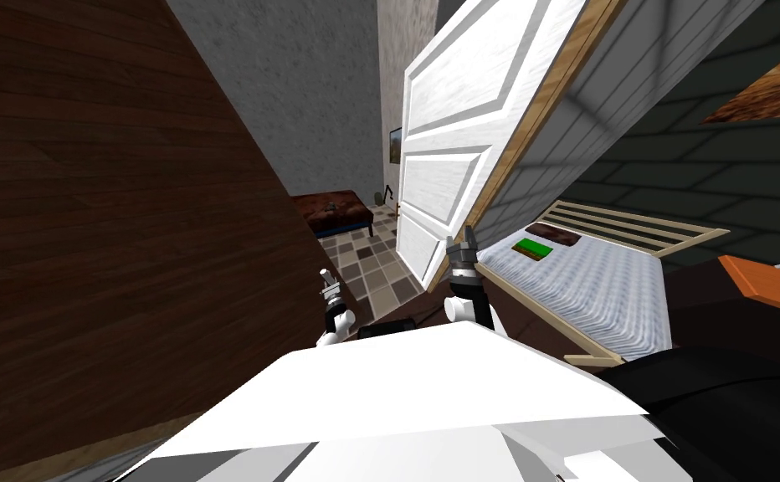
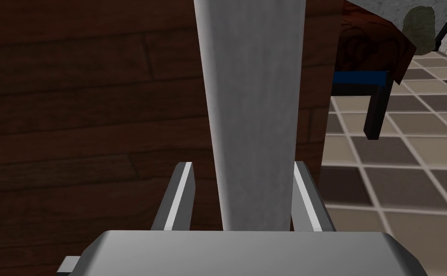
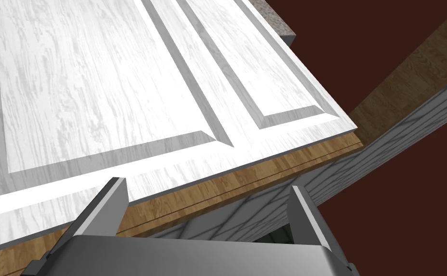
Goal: Push the door open
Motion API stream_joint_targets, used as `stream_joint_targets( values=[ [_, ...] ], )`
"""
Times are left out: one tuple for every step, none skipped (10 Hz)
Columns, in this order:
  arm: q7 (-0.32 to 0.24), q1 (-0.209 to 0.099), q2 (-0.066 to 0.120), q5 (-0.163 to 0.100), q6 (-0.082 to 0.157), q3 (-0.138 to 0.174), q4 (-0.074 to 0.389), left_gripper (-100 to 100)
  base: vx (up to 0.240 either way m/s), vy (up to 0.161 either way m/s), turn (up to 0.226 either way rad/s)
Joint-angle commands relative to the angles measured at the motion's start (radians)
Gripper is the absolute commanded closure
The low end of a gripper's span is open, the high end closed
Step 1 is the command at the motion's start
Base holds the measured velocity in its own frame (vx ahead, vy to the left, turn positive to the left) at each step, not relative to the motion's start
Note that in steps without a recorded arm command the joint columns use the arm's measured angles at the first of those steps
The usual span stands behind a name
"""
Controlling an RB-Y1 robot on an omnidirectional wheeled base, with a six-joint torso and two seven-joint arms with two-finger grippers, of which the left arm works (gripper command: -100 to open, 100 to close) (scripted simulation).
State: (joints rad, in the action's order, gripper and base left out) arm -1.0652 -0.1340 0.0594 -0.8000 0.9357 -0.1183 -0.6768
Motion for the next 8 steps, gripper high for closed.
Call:
stream_joint_targets(
  values=[
    [-0.003,-0.009,0.016,-0.004,0.029,0.016,0.014,100,0.086,0.013,-0.001],
    [0.009,-0.009,0.015,-0.014,0.039,0.039,0.013,100,0.107,0.037,-0.060],
    [0.015,-0.009,0.013,-0.019,0.044,0.051,0.013,100,0.123,0.038,-0.056],
    [0.015,-0.009,0.013,-0.019,0.044,0.051,0.015,100,0.079,0.020,-0.035],
    [0.027,-0.008,0.010,-0.029,0.054,0.075,0.012,100,0.106,0.028,-0.050],
    [0.033,-0.008,0.008,-0.035,0.059,0.087,0.012,100,0.127,0.033,-0.070],
    [0.039,-0.008,0.005,-0.040,0.064,0.099,0.012,100,0.106,0.032,-0.043],
    [0.039,-0.008,0.005,-0.040,0.064,0.099,0.012,100,0.064,0.029,0.007]
  ],
)
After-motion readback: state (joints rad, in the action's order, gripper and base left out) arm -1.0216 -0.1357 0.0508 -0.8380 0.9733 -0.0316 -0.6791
